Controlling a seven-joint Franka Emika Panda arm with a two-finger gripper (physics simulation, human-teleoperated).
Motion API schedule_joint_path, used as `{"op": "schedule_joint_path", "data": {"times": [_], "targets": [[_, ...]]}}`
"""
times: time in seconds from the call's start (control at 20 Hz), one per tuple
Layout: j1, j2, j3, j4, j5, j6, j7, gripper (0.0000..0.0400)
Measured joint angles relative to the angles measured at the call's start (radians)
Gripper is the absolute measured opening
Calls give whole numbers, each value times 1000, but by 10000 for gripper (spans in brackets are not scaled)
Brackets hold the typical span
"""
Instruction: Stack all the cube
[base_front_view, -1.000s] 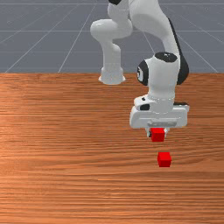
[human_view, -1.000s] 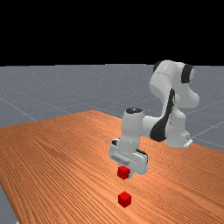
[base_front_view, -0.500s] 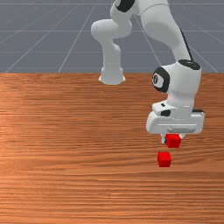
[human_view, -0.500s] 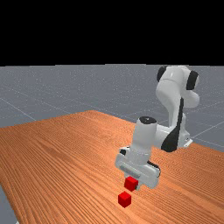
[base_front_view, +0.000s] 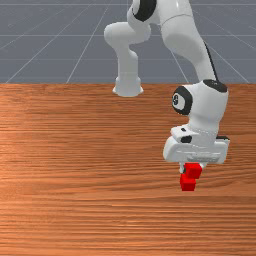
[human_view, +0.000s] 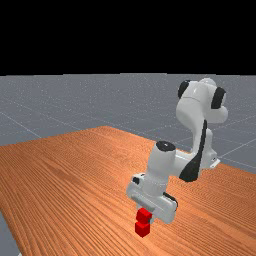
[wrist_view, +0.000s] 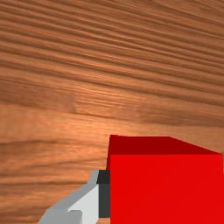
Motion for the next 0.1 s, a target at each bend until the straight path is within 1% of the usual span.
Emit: {"op": "schedule_joint_path", "data": {"times": [0.05,0.1], "targets": [[1,2,0,1,0,0,0,189],[2,2,0,2,-2,-2,0,272]]}}
